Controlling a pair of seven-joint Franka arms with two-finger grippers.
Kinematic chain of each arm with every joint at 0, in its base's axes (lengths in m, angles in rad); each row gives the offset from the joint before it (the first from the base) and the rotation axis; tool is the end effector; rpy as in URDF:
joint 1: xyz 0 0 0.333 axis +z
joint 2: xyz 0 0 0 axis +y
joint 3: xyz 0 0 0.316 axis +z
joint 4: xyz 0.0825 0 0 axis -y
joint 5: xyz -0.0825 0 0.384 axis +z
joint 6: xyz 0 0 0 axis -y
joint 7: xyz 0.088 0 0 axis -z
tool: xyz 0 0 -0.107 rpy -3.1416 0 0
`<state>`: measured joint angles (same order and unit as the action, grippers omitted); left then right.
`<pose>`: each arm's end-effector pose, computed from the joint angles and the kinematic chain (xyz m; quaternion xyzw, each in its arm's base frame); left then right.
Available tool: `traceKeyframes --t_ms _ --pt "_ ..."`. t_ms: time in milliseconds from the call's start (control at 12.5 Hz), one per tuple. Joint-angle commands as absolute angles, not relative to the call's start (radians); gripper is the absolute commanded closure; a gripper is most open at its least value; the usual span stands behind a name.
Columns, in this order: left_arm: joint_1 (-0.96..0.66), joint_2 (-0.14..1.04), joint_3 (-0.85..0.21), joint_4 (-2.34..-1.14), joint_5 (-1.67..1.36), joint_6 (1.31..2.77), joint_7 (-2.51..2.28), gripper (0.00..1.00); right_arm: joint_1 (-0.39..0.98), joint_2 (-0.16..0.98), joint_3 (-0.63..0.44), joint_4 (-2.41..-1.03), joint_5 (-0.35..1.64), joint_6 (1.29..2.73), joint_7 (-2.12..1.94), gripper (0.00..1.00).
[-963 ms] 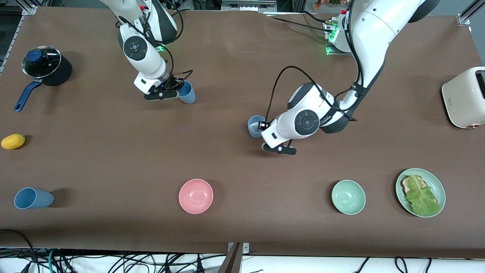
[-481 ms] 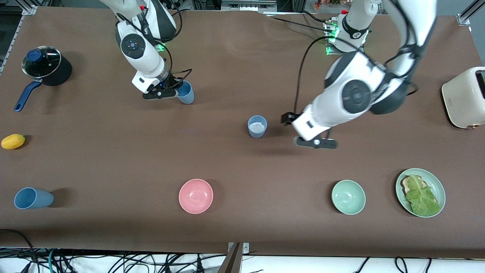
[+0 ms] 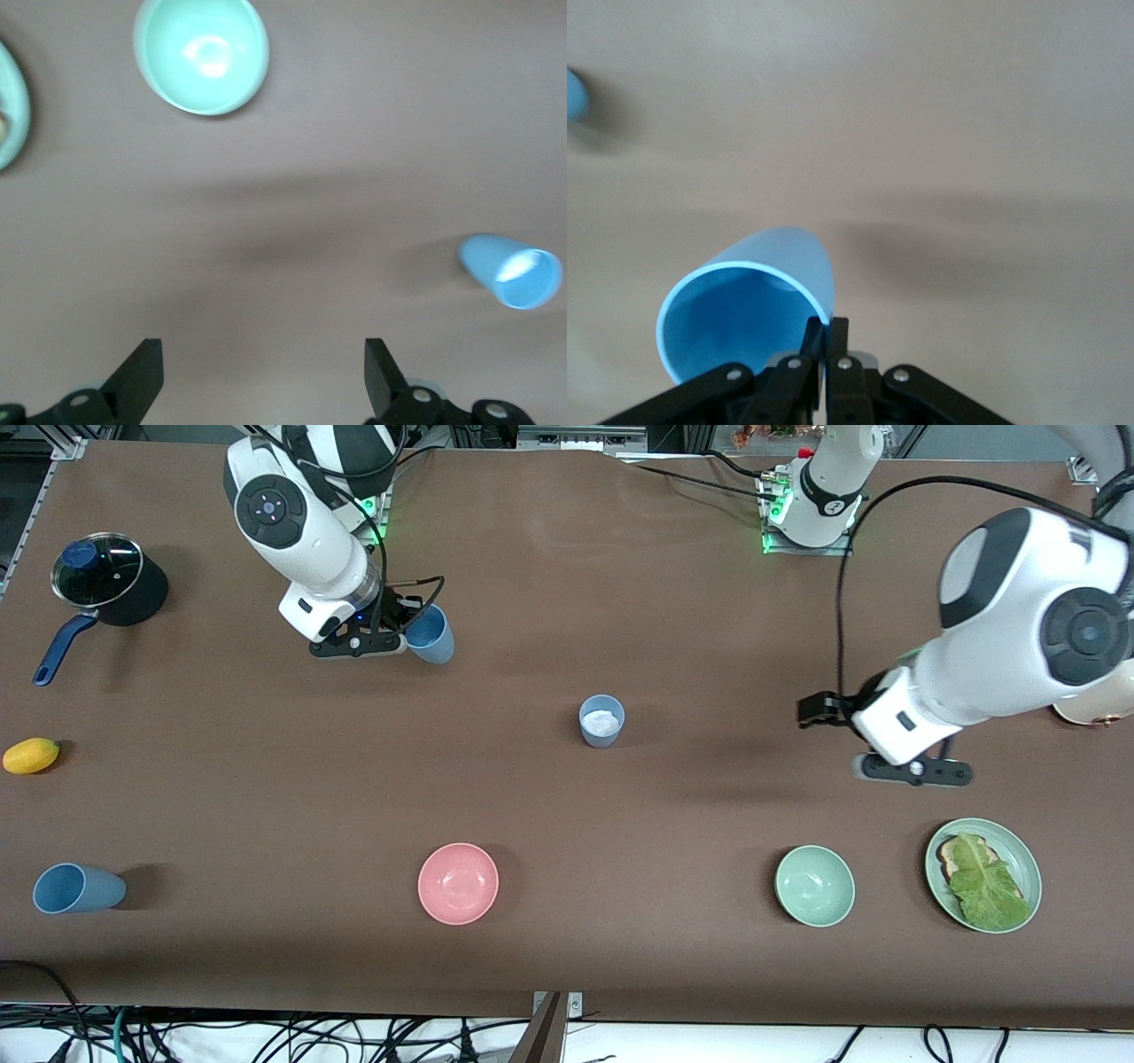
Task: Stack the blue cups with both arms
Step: 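Open the left gripper and withdraw while the right gripper lifts its cup, then carry the blue cup with the right gripper over the placed cup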
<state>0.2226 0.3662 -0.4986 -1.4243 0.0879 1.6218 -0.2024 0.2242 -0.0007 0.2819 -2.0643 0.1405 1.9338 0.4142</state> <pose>0.6349 -0.1216 0.4982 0.9966 -0.0331 -0.0707 0.0271 0.4618 0.2670 0.4232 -0.9957 -0.0166 0.0863 0.0284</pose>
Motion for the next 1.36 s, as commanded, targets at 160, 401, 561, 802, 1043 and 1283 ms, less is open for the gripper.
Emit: traceKeyframes --t_ms 160,401,561,802,1043,1283 --pt "0.27 0.241 -0.506 -1.42 0.133 1.528 -0.143 0.0 0.397 0.262 0.301 -1.697 0.147 1.867 0.771 1.0" --pt "0.296 0.209 -0.512 -1.425 0.133 1.477 -0.104 0.0 0.517 0.446 0.299 -1.453 0.101 1.858 0.949 1.0" --pt "0.302 0.209 -0.512 -1.425 0.12 1.463 -0.074 0.0 0.557 0.515 0.299 -1.367 0.068 1.865 1.024 1.0" --pt "0.305 0.209 -0.515 -1.428 0.121 1.463 -0.071 0.0 0.584 0.58 0.298 -1.304 0.035 1.876 1.061 1.0" --pt "0.211 0.18 -0.415 -1.452 0.112 1.476 -0.048 0.0 0.594 0.597 0.293 -1.29 0.014 1.893 1.066 1.0" --pt "-0.041 0.06 -0.084 -1.631 -0.021 1.613 0.03 0.0 0.594 0.612 0.282 -1.279 -0.027 1.92 1.058 1.0"
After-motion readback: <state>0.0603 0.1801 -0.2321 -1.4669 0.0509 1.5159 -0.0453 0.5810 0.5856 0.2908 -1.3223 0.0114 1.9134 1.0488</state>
